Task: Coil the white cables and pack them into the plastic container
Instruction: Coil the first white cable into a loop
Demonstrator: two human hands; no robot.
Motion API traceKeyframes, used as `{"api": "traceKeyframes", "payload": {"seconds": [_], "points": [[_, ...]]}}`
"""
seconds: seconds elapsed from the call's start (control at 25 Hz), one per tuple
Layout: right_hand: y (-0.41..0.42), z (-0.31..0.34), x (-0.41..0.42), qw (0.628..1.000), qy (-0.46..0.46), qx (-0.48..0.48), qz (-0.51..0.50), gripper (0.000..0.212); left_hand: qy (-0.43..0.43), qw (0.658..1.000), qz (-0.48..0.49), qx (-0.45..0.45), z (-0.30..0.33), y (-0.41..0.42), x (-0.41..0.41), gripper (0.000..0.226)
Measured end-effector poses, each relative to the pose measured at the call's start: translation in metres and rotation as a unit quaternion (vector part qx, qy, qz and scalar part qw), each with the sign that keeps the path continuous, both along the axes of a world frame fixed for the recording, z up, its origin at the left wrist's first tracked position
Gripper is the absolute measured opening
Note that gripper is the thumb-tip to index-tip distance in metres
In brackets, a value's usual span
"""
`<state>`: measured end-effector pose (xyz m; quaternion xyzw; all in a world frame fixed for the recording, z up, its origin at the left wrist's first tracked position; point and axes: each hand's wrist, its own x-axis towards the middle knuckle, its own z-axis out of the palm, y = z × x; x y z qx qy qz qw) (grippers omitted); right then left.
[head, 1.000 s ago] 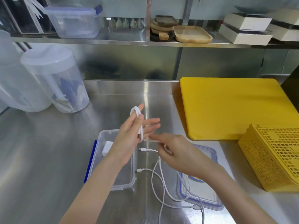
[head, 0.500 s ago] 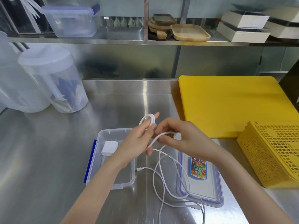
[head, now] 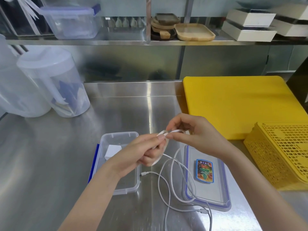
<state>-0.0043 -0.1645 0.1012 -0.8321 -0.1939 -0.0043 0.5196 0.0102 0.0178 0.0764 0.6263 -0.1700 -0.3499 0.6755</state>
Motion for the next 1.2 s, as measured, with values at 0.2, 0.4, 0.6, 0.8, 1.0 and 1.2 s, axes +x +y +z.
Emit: {"api": "traceKeyframes", "payload": {"seconds": [0.2,0.4,0.6,0.8,1.0,1.2], "points": [[0.000,-0.002,0.000,0.995,0.033,0.086,0.033,0.015,0.188,0.964,-0.039,-0.185,0.002,0.004,-0.003,0.025],[0.008,-0.003,0.001,0.990,-0.004,0.133,-0.046,0.023,0.317,0.893,-0.046,-0.317,0.010,0.002,-0.003,0.026],[0.023,-0.012,-0.002,0.979,0.005,0.148,-0.142,0.019,0.319,0.882,-0.026,-0.347,0.009,0.001,-0.001,0.028],[0.016,-0.022,-0.006,0.945,0.176,0.264,-0.076,0.022,0.230,0.929,0.063,-0.283,0.001,-0.001,0.008,0.026],[0.012,-0.029,-0.006,0.941,0.191,0.267,-0.085,0.028,0.040,0.981,0.166,-0.088,-0.011,-0.008,0.007,0.036],[0.009,-0.033,-0.002,0.946,0.162,0.252,-0.120,0.026,-0.087,0.981,0.170,0.042,-0.018,-0.016,0.000,0.032]]}}
